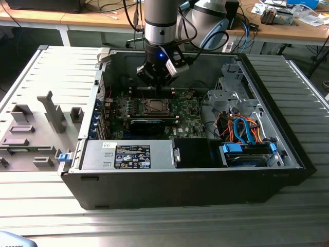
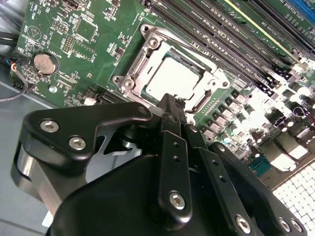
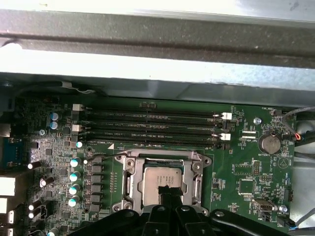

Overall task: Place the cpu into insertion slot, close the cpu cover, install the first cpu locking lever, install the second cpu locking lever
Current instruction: 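Install the first cpu locking lever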

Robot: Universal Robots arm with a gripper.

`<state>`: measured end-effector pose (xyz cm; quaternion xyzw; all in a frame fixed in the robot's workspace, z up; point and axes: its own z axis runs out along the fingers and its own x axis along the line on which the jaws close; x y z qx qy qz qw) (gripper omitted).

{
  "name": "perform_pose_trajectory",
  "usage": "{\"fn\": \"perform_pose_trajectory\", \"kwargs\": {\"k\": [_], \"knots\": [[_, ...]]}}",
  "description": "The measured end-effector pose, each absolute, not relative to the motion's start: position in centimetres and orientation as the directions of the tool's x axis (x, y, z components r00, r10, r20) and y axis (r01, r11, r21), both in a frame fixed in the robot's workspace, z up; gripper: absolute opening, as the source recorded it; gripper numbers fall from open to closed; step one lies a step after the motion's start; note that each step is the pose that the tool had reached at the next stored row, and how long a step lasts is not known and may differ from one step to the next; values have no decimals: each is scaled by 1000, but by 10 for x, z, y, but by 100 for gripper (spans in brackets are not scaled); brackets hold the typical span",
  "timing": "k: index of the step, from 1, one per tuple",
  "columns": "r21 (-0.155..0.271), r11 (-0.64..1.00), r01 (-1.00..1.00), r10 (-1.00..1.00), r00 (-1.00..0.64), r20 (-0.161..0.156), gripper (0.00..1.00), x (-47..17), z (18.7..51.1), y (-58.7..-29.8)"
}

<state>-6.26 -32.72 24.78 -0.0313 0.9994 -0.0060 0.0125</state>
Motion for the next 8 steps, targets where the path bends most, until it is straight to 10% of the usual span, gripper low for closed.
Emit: {"fn": "perform_pose_trajectory", "kwargs": {"k": [8], "knots": [[-13,998,-62,-63,-998,-25,11,-64,248,-324]]}}
